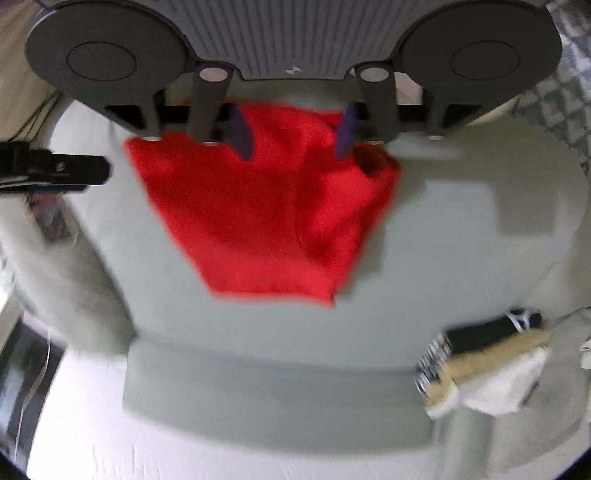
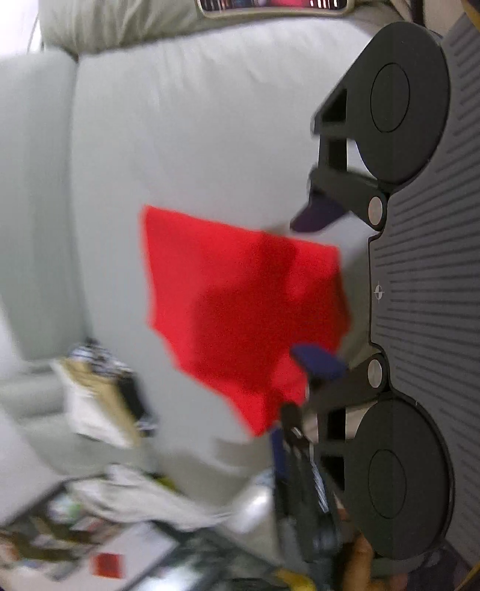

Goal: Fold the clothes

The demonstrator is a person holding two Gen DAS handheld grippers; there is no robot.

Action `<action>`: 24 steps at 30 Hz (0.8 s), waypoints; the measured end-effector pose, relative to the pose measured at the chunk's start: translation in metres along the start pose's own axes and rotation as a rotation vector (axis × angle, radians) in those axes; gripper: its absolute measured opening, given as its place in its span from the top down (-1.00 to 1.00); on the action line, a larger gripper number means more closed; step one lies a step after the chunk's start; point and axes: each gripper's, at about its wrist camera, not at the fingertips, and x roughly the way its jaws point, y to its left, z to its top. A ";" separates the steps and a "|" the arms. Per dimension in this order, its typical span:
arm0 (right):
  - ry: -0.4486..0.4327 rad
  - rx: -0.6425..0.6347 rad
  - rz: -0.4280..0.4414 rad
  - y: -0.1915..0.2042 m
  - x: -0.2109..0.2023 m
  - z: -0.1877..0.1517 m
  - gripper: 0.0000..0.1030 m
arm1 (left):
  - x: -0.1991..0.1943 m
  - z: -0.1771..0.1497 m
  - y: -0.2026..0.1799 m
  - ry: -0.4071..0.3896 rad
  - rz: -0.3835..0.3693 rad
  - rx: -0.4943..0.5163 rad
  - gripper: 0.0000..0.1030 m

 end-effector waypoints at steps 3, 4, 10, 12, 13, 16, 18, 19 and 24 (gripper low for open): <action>-0.028 0.125 0.060 -0.024 -0.004 0.012 -0.53 | -0.002 0.013 0.036 -0.078 -0.011 -0.139 -0.71; -0.020 0.182 0.077 -0.035 0.001 0.015 -0.52 | 0.002 0.016 0.048 -0.082 -0.017 -0.189 -0.69; 0.087 0.482 0.191 -0.086 0.050 0.010 -0.40 | 0.053 0.025 0.088 0.004 -0.146 -0.334 -0.70; 0.114 0.534 0.206 -0.095 0.066 0.007 -0.40 | 0.066 0.028 0.085 0.019 -0.156 -0.300 -0.72; 0.123 0.554 0.213 -0.099 0.072 0.005 -0.38 | 0.072 0.028 0.082 0.028 -0.172 -0.273 -0.72; 0.126 0.584 0.235 -0.107 0.087 0.004 -0.28 | 0.088 0.028 0.078 0.065 -0.176 -0.224 -0.72; 0.134 0.590 0.245 -0.111 0.092 0.006 -0.25 | 0.099 0.029 0.081 0.084 -0.198 -0.210 -0.72; 0.140 0.589 0.254 -0.113 0.095 0.007 -0.25 | 0.104 0.030 0.083 0.096 -0.236 -0.211 -0.72; 0.154 0.588 0.279 -0.115 0.108 0.016 -0.25 | 0.122 0.033 0.087 0.135 -0.339 -0.157 -0.72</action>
